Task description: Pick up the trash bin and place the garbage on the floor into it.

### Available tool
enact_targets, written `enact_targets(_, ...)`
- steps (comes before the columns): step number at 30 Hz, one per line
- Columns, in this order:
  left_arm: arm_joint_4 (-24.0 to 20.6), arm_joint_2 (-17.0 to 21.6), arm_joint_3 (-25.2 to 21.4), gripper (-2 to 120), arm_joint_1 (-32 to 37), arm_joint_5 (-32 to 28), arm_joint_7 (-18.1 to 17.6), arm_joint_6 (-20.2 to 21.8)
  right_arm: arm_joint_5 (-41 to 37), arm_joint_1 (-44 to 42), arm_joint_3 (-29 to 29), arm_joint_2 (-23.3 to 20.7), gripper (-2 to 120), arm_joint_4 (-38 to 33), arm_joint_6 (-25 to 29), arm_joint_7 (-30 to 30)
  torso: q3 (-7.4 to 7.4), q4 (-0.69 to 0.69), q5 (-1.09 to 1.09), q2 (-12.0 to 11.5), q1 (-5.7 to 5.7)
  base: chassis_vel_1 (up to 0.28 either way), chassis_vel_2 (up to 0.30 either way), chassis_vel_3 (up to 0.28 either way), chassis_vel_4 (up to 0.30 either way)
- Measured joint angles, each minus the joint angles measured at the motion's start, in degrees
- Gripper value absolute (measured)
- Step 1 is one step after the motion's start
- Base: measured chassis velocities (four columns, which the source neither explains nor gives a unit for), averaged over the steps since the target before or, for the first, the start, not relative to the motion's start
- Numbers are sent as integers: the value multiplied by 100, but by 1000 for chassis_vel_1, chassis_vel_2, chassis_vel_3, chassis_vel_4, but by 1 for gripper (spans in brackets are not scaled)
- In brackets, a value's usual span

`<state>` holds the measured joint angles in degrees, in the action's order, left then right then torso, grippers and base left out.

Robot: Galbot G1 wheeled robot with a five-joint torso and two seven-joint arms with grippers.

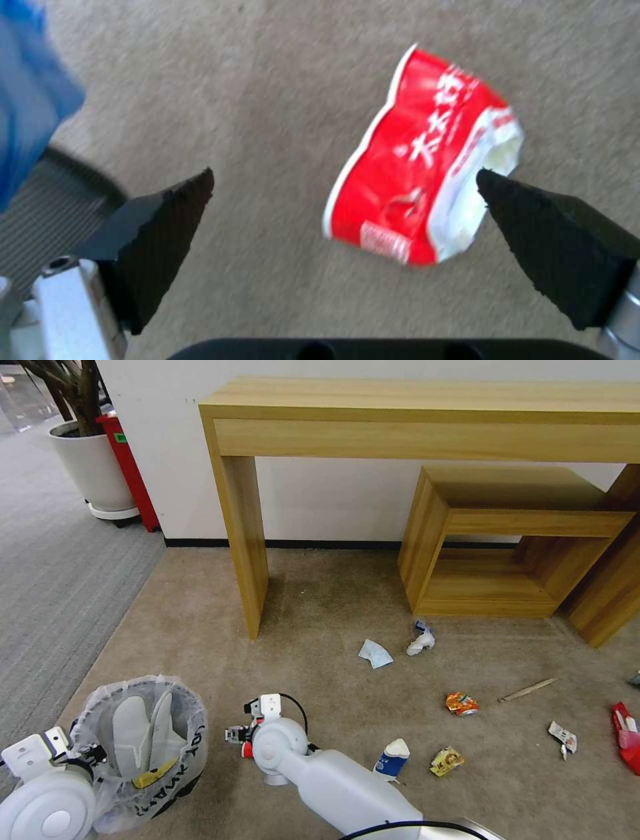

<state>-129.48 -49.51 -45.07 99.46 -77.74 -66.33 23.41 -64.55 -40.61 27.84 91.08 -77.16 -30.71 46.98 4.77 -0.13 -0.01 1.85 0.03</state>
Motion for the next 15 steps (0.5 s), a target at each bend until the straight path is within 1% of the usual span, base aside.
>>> enact_targets(4, 16, 24, -19, 1, 15, 4, -1, -21, 413, 5, 41, -53, 100, 165, -22, 177, 0, -1, 0, 0, 0, 0, 0, 0, 0)
enact_targets(7, 19, 23, -18, 1, 12, 10, 3, -31, 561, 5, 42, -84, 100, 281, -29, 297, 0, -2, 1, 0, 0, 0, 0, 0, 0)
enact_targets(15, 23, -28, 28, 1, 2, 55, 13, -33, 666, -22, 113, -147, 100, 405, -59, 397, 0, -1, 1, 0, 0, 0, 0, 0, 0)
